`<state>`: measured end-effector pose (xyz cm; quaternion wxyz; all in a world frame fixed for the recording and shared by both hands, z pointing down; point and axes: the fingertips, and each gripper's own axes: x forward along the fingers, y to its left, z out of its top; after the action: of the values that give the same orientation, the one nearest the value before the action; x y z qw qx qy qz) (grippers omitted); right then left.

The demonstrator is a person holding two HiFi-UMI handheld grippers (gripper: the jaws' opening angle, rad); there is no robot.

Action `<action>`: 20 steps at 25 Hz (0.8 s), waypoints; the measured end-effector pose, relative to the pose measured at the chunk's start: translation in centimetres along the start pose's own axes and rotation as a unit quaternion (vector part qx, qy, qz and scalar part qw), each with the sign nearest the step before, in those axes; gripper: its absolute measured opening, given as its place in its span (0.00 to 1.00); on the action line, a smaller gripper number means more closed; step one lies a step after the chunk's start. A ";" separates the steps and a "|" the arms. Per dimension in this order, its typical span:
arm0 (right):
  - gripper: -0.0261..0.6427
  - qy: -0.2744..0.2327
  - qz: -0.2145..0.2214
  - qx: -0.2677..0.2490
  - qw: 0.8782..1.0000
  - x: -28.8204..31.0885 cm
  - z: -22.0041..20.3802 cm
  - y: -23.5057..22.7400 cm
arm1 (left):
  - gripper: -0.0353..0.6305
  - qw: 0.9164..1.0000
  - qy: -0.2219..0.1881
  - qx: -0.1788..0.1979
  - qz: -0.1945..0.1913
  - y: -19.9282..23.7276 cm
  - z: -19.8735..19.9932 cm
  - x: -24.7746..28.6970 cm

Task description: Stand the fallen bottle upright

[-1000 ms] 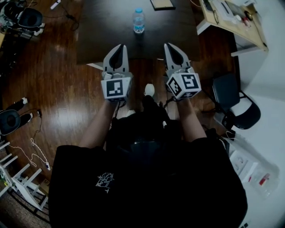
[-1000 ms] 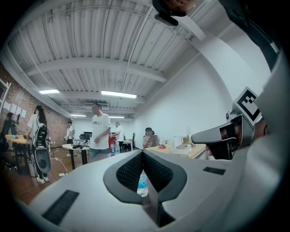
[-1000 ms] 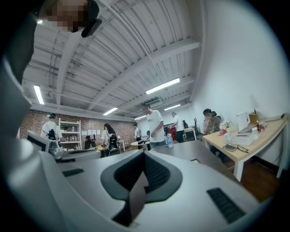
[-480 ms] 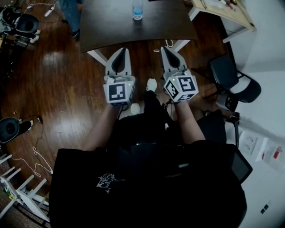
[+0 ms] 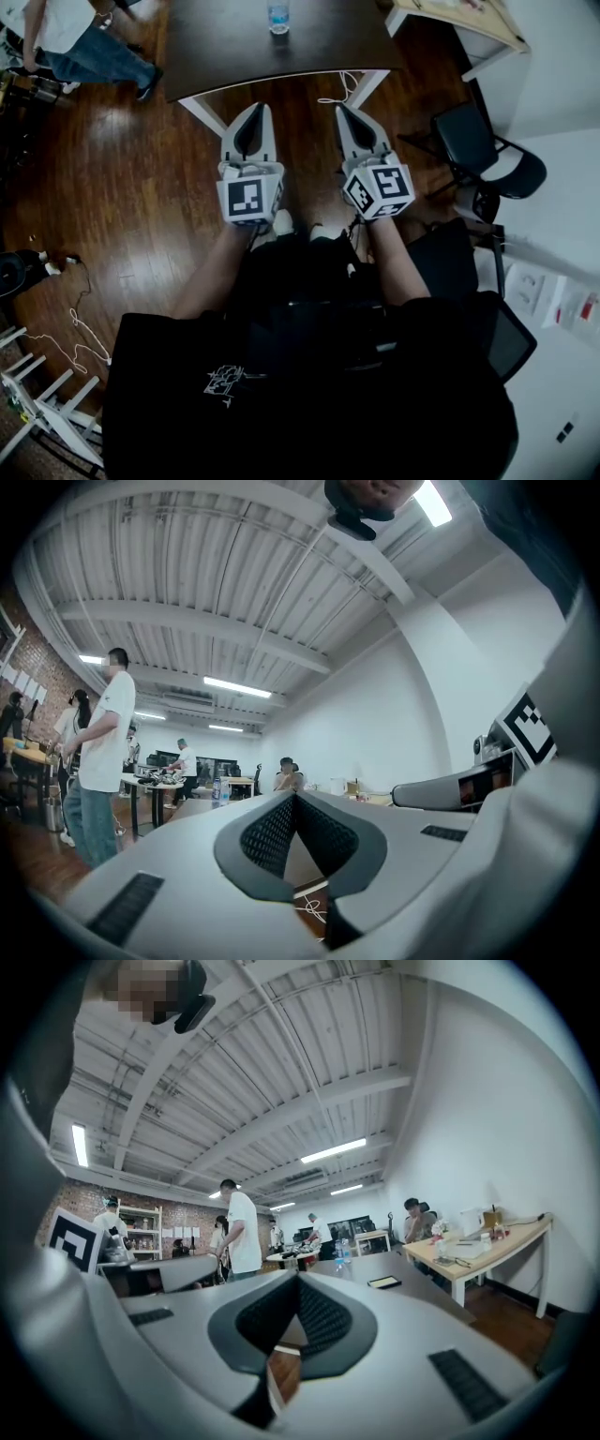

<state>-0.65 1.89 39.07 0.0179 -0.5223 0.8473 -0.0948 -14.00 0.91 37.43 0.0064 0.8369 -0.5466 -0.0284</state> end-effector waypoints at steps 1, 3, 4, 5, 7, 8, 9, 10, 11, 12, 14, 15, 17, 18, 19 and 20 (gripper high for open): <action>0.07 0.002 0.001 0.003 1.000 -0.9 -0.3 -0.2 | 0.04 1.000 0.001 0.001 0.000 -0.8 0.0 -0.5; 0.07 0.007 0.004 0.010 1.000 -2.6 -1.1 -0.4 | 0.04 1.000 0.003 0.003 0.003 -2.3 -0.2 -1.4; 0.07 0.009 0.007 0.012 1.000 -3.4 -1.4 -0.5 | 0.04 1.000 0.005 0.005 0.006 -3.0 -0.2 -1.9; 0.07 0.012 0.011 0.014 1.000 -4.3 -1.7 -0.4 | 0.04 1.000 0.005 0.006 0.010 -3.7 -0.3 -2.5; 0.07 0.016 0.023 0.013 1.000 -6.2 -2.1 -0.1 | 0.04 1.000 0.006 0.005 0.018 -5.5 -0.3 -4.0; 0.07 0.017 0.030 0.012 0.999 -7.2 -2.3 0.1 | 0.04 1.000 0.007 0.005 0.021 -6.3 -0.3 -4.8; 0.07 0.017 0.035 0.013 0.999 -8.0 -2.5 0.2 | 0.04 1.000 0.008 0.005 0.025 -7.1 -0.3 -5.5; 0.07 0.018 0.039 0.015 0.999 -8.8 -2.7 0.3 | 0.04 1.000 0.007 0.005 0.029 -7.7 -0.3 -6.3; 0.07 0.019 0.042 0.017 0.999 -9.6 -3.0 0.4 | 0.04 0.999 0.006 0.007 0.032 -8.3 -0.3 -7.1; 0.07 0.019 0.044 0.020 0.999 -10.3 -3.2 0.5 | 0.04 0.999 0.008 0.009 0.035 -8.8 -0.3 -7.8; 0.07 0.019 0.047 0.027 0.998 -11.3 -3.5 0.7 | 0.04 0.999 0.012 0.013 0.041 -9.4 -0.5 -8.8; 0.07 0.017 0.049 0.029 0.998 -11.6 -3.5 0.9 | 0.04 0.999 0.013 0.013 0.044 -9.5 -0.5 -9.2; 0.07 0.015 0.054 0.029 0.998 -12.4 -3.5 1.7 | 0.04 0.999 0.013 0.009 0.048 -9.9 -0.5 -10.2; 0.07 0.014 0.057 0.026 0.998 -12.8 -3.5 2.2 | 0.04 0.999 0.014 0.009 0.049 -10.0 -0.6 -10.7; 0.07 0.013 0.059 0.024 0.998 -13.1 -3.4 2.7 | 0.04 0.999 0.015 0.010 0.050 -10.1 -0.6 -11.2; 0.07 0.012 0.060 0.022 0.998 -13.3 -3.2 3.2 | 0.04 0.999 0.016 0.011 0.050 -10.0 -0.6 -11.6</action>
<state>2.15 15.58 40.73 0.0246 -0.4686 0.8751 -0.1181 -9.46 15.54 38.04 0.0071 0.8086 -0.5882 -0.0089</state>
